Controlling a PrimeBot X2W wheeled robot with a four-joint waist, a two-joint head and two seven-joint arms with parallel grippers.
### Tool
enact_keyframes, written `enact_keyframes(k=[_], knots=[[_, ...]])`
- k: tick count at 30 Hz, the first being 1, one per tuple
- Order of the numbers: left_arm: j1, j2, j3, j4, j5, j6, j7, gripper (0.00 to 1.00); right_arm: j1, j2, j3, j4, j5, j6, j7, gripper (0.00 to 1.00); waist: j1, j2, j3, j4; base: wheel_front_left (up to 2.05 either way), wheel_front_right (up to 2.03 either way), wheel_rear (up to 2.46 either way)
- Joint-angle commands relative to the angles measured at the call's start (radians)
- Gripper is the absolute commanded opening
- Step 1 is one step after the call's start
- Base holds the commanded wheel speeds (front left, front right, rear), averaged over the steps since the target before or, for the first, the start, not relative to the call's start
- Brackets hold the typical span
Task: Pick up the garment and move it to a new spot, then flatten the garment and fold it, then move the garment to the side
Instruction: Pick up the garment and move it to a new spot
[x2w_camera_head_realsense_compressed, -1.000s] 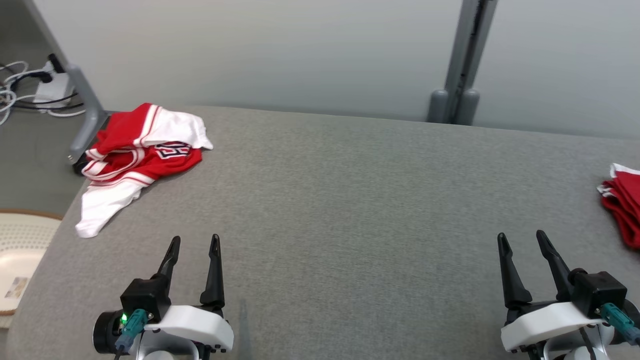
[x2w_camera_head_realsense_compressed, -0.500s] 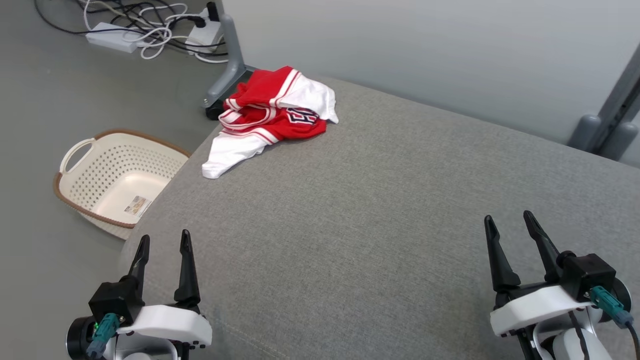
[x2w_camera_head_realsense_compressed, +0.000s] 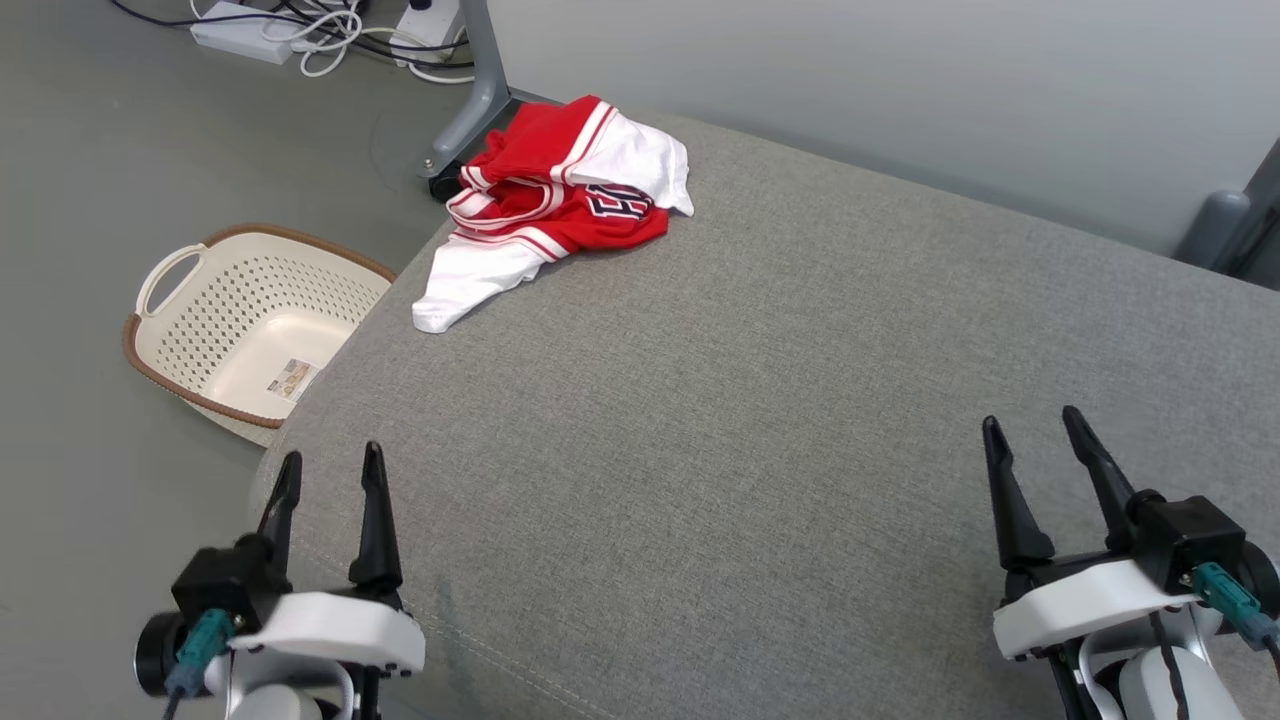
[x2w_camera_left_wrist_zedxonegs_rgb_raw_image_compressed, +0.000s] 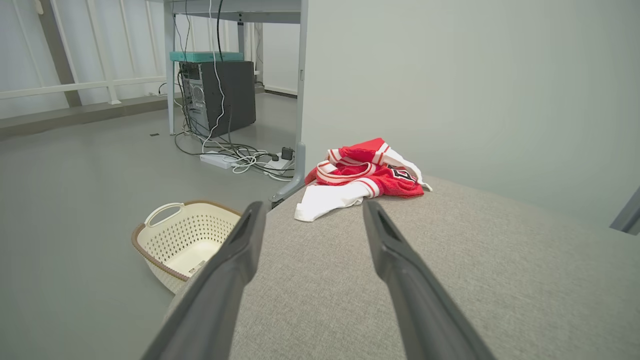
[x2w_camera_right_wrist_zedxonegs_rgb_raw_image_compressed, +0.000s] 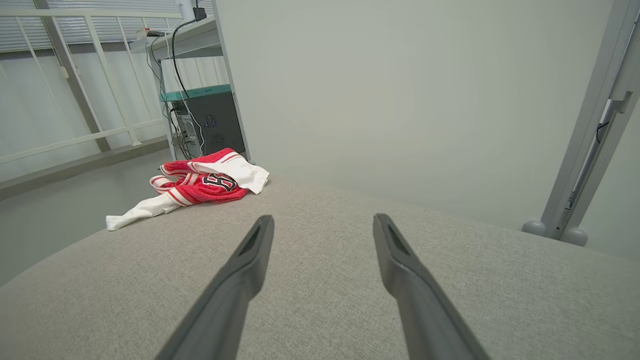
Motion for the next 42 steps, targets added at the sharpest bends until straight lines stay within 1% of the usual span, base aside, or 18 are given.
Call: enact_keyframes(k=[1, 4, 8, 9, 12, 14, 17, 19, 22, 25, 28, 31, 36, 38, 39, 42], knots=[[-0.051, 0.012, 0.007, 0.002, 0.001, -0.011, 0.0, 1.0, 0.007, -0.007, -0.016, -0.019, -0.016, 0.0, 0.007, 1.0, 0.0, 0.0, 0.018, -0.004, 0.0, 0.0, 0.0], [-0.123, 0.045, 0.02, 0.009, 0.002, -0.038, 0.0, 1.0, -0.007, -0.007, -0.033, -0.059, -0.044, 0.0, 0.025, 1.0, 0.0, 0.0, 0.059, -0.036, 0.0, 0.0, 0.0], [-0.265, 0.106, 0.038, 0.05, -0.007, -0.076, 0.013, 1.0, -0.037, -0.007, -0.038, -0.12, -0.076, 0.0, 0.052, 1.0, 0.0, 0.0, 0.129, -0.096, 0.0, 0.0, 0.0], [-0.265, 0.106, 0.038, 0.05, -0.007, -0.076, 0.013, 1.0, -0.037, -0.007, -0.038, -0.12, -0.076, 0.0, 0.052, 1.0, 0.0, 0.0, 0.129, -0.096, 0.0, 0.0, 0.0], [-0.39, 0.169, 0.056, 0.098, -0.006, -0.102, 0.043, 1.0, -0.066, -0.007, -0.028, -0.17, -0.098, 0.0, 0.073, 1.0, 0.0, 0.0, 0.192, -0.156, 0.0, 0.0, 0.0], [-0.473, 0.21, 0.038, 0.138, 0.006, -0.132, 0.082, 1.0, -0.084, -0.007, -0.022, -0.203, -0.115, 0.0, 0.084, 1.0, 0.0, 0.0, 0.237, -0.195, 0.0, 0.0, 0.0], [-0.605, 0.264, 0.023, 0.2, 0.01, -0.162, 0.147, 1.0, -0.1, -0.013, -0.004, -0.246, -0.136, 0.0, 0.107, 1.0, 0.0, 0.0, 0.302, -0.251, 0.0, 0.0, 0.0], [-0.683, 0.299, 0.025, 0.245, 0.002, -0.173, 0.182, 1.0, -0.117, -0.023, 0.006, -0.276, -0.144, 0.0, 0.119, 1.0, 0.0, 0.0, 0.346, -0.289, 0.0, 0.0, 0.0], [-0.778, 0.352, 0.013, 0.323, 0.018, -0.183, 0.242, 1.0, -0.138, -0.032, 0.031, -0.315, -0.141, 0.0, 0.13, 1.0, 0.0, 0.0, 0.406, -0.349, 0.0, 0.0, 0.0], [-0.865, 0.382, 0.033, 0.4, -0.007, -0.186, 0.306, 1.0, -0.158, -0.046, 0.04, -0.356, -0.141, 0.0, 0.135, 1.0, 0.0, 0.0, 0.461, -0.4, 0.0, 0.0, 0.0], [-0.915, 0.413, 0.04, 0.471, -0.011, -0.183, 0.35, 1.0, -0.17, -0.051, 0.048, -0.389, -0.143, 0.0, 0.14, 1.0, 0.0, 0.0, 0.5, -0.437, 0.0, 0.0, 0.0], [-0.945, 0.436, 0.039, 0.529, -0.006, -0.179, 0.365, 1.0, -0.18, -0.057, 0.052, -0.416, -0.145, 0.0, 0.14, 1.0, 0.0, 0.0, 0.521, -0.465, 0.0, 0.0, 0.0], [-0.952, 0.452, 0.022, 0.612, 0.005, -0.169, 0.376, 1.0, -0.178, -0.05, 0.058, -0.441, -0.151, 0.0, 0.132, 1.0, 0.0, 0.0, 0.53, -0.49, 0.0, 0.0, 0.0], [-0.951, 0.458, 0.022, 0.639, 0.009, -0.154, 0.381, 1.0, -0.176, -0.046, 0.062, -0.445, -0.152, 0.0, 0.13, 1.0, 0.0, 0.0, 0.528, -0.494, 0.0, 0.0, 0.0], [-0.953, 0.469, 0.025, 0.665, 0.014, -0.127, 0.378, 1.0, -0.175, -0.043, 0.067, -0.446, -0.15, 0.0, 0.13, 1.0, 0.0, 0.0, 0.525, -0.499, 0.0, 0.0, 0.0], [-0.954, 0.476, 0.022, 0.7, 0.026, -0.093, 0.382, 1.0, -0.174, -0.04, 0.073, -0.447, -0.15, 0.0, 0.125, 1.0, 0.0, 0.0, 0.521, -0.507, 0.0, 0.0, 0.0]])
